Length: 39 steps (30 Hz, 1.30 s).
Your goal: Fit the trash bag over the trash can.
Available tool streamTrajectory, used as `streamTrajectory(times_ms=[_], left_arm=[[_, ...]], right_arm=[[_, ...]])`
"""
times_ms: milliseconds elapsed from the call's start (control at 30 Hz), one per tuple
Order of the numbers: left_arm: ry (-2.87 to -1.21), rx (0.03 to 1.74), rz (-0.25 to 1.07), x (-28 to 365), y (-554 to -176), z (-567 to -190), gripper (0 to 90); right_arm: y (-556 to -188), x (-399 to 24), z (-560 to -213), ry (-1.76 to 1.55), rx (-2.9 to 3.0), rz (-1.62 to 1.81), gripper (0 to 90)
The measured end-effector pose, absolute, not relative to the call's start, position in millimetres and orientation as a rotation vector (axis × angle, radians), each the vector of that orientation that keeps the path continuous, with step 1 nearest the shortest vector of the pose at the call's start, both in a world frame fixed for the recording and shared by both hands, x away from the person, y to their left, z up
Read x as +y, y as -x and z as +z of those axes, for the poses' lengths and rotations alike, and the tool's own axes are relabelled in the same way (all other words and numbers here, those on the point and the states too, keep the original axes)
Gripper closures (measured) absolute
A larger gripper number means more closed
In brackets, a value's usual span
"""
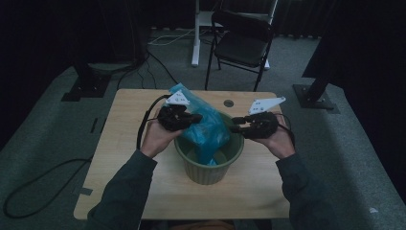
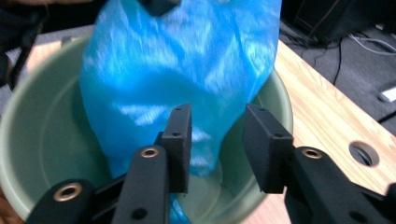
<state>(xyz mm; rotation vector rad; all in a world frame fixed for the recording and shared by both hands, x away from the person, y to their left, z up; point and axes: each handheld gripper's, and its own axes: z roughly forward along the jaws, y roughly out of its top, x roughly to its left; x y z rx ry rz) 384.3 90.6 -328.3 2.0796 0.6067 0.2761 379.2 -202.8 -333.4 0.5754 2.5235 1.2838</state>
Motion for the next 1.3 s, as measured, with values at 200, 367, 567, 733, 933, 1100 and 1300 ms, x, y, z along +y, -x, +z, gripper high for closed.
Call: streamTrajectory(times_ms=[200,367,567,733,933,1100,1300], left_arm=[[-2.07,0.583,0.275,86,-377,-330,89.5],[-2.05,0.565,0.271,84,-371,-329,89.4],[-2.026,0.56,0.293,82,-367,-325,89.4],[-2.019,0.552,0.31,78,-366,-321,89.5],[-2.007,0.52,0.3,72,-360,-317,89.5],[-2.005,0.503,0.285,70,-358,-315,89.4],[-1.989,0.501,0.306,77,-355,-311,84.3]], right_arm=[[-381,-188,-329,-0.549,2.535,1.318,54.9],[-385,-180,-330,-0.557,2.54,1.317,51.6],[-385,-174,-332,-0.546,2.564,1.351,44.2],[-381,-170,-330,-0.525,2.564,1.361,36.9],[-383,-163,-333,-0.539,2.565,1.362,32.2],[-383,-157,-338,-0.519,2.591,1.309,50.0],[-381,-157,-339,-0.495,2.584,1.263,83.7]])
